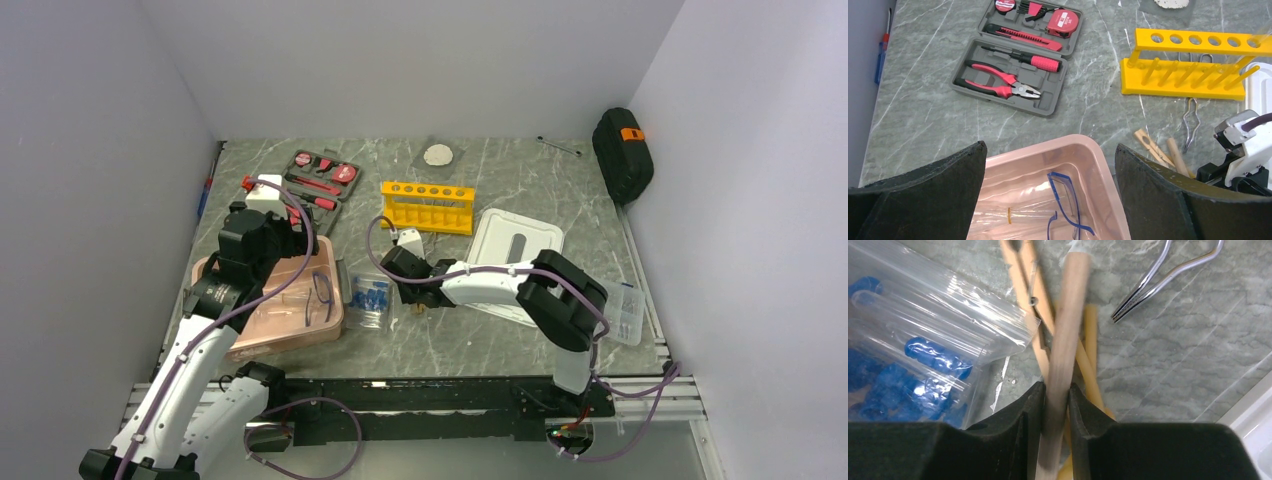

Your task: Organize the chemistry lab equipment

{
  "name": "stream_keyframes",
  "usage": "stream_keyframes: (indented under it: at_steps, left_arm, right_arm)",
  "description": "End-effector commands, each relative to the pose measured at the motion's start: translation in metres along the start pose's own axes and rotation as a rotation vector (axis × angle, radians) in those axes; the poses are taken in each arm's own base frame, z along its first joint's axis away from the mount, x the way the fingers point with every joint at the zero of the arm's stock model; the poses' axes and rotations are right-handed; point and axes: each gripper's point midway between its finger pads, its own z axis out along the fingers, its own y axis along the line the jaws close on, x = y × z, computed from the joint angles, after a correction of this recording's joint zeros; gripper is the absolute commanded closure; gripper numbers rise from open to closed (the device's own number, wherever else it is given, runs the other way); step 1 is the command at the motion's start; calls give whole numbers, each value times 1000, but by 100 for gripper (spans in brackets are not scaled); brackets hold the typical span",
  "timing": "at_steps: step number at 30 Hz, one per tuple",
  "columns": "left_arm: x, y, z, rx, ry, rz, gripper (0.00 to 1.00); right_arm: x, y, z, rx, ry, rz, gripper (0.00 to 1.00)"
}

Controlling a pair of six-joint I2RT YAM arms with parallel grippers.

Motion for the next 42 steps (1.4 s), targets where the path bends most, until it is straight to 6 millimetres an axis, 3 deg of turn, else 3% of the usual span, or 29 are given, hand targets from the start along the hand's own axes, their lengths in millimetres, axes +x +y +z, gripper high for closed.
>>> stream_keyframes:
  at_steps: [1, 9, 15, 19, 22, 26, 32, 36, 42]
  left_arm:
    - [-14, 0, -2, -2, -51, -1, 1]
    - [-14, -2, -2, 7, -49, 1, 1]
    - [-14, -2, -2, 9, -50, 9, 0]
    - [-17, -11, -4, 62, -57, 21, 0]
    - [-20, -32, -6, 177, -69, 27, 1]
    - [-31, -69, -15, 358, -88, -5, 3]
    - [-48, -134, -50, 700, -136, -117, 1]
    - [-52, -171, -72, 906, -128, -202, 1]
    - [-39, -185, -59, 904, -21, -296, 2]
  right_arm:
    - [-14, 6, -1, -17, -33, 29, 75]
    - [-36, 1, -22, -19, -114, 58, 95]
    - [-58, -2, -46, -47, -211, 95, 98]
    - [-60, -4, -56, -107, -290, 114, 100]
    - [-75, 11, -80, -233, -413, 101, 100]
    - [-102, 27, -130, -369, -613, 40, 100]
    - [-122, 43, -184, -500, -774, -15, 100]
    - [-128, 56, -205, -556, -832, -50, 100]
    - [-125, 69, -224, -612, -887, -70, 100]
